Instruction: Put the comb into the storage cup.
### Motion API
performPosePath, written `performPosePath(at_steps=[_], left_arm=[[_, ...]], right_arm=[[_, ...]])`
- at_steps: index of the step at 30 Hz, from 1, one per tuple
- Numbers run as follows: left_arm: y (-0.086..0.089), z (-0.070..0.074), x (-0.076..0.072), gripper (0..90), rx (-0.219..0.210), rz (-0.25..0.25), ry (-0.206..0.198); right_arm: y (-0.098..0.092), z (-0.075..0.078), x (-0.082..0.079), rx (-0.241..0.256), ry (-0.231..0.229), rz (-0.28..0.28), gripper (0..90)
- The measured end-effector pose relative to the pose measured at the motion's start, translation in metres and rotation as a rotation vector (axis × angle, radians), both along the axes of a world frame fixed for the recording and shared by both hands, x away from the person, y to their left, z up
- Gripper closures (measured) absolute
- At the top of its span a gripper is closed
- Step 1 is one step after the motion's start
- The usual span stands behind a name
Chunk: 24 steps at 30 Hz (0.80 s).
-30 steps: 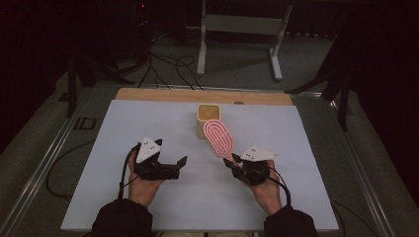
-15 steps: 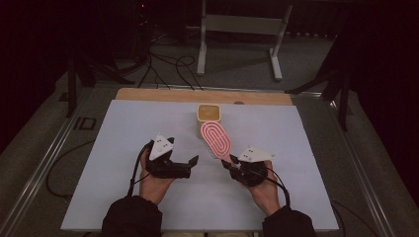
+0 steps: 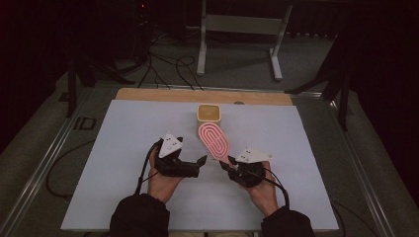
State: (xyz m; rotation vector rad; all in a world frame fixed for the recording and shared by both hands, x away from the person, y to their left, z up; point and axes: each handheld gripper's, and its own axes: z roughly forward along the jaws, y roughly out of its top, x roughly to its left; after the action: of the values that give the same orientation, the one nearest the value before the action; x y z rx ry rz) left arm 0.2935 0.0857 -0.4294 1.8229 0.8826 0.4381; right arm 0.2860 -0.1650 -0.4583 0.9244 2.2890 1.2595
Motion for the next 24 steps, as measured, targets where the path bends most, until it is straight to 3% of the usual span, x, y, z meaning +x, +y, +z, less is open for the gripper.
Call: performPosePath(at_steps=[18, 24], left_arm=[[-0.023, -0.002, 0.007, 0.1, -0.004, -0.031, 0.022], [-0.032, -0.007, 0.014, 0.7, -0.002, -0.035, 0.055]], right_arm=[[0.003, -0.001, -0.001, -0.008, -0.005, 0.017, 69.5], [0.005, -0.002, -0.002, -0.013, -0.006, 0.021, 69.5]])
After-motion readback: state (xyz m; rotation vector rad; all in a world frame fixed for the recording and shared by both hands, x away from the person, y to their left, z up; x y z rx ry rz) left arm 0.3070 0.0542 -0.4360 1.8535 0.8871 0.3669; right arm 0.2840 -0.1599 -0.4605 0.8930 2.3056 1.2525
